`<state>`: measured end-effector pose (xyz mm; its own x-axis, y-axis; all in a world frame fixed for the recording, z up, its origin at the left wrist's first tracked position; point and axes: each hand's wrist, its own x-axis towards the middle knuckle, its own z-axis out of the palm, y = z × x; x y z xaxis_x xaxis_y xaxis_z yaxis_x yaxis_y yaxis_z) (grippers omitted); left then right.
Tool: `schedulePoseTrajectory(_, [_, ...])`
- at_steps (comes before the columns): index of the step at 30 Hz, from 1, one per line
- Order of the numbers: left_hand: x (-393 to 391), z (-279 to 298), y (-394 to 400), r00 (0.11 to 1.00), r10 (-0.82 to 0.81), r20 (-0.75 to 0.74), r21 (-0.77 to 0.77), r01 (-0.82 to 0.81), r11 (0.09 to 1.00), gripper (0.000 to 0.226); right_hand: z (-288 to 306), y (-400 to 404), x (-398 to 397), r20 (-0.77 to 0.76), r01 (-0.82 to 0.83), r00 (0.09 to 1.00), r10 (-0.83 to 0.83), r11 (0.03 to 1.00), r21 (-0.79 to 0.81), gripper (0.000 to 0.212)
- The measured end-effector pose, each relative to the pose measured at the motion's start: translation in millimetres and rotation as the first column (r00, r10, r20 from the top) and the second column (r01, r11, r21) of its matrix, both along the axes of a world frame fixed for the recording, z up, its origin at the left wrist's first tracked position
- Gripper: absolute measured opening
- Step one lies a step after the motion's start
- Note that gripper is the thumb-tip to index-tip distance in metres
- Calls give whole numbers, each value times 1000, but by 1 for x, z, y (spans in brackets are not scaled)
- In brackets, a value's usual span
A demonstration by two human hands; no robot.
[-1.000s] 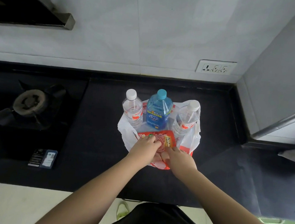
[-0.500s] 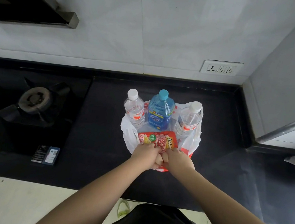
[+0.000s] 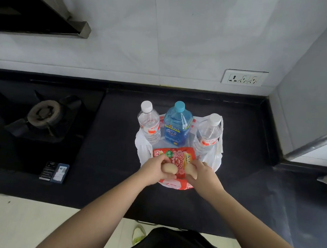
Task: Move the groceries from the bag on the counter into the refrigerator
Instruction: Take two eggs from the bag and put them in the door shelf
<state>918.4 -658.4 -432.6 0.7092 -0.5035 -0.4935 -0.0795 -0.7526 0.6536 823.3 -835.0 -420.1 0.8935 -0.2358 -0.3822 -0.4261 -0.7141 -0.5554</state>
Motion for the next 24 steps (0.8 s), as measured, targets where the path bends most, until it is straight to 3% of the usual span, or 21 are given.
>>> schedulePoseTrajectory(5, [-7,13,1,957,241,-163,-220,-273,936,43,12,-5,-4,92,82,991,-97,985,155,39])
schedulePoseTrajectory(8, [-12,26,10,863,342,-372,-304,-461,834,41,26,-5,-6,36,166,981,-192,914,370,28])
schedulePoseTrajectory(12, [-29,52,27,711,386,-588,-386,-665,639,45,36,-3,-9,-139,325,931,-337,596,735,34])
schedulePoseTrajectory(15, [-44,71,41,593,424,-684,-373,-785,495,33,41,0,-13,-233,359,912,-337,383,851,38])
schedulePoseTrajectory(18, [-60,85,55,538,452,-711,-370,-833,411,30,45,10,-15,-297,347,904,-307,123,930,37])
schedulePoseTrajectory(21, [-79,96,71,522,516,-679,-374,-851,370,33,49,28,-14,-323,336,906,-274,0,942,44])
schedulePoseTrajectory(24, [-95,102,92,505,560,-656,-380,-863,333,37,56,50,-13,-356,350,908,-221,-67,934,37])
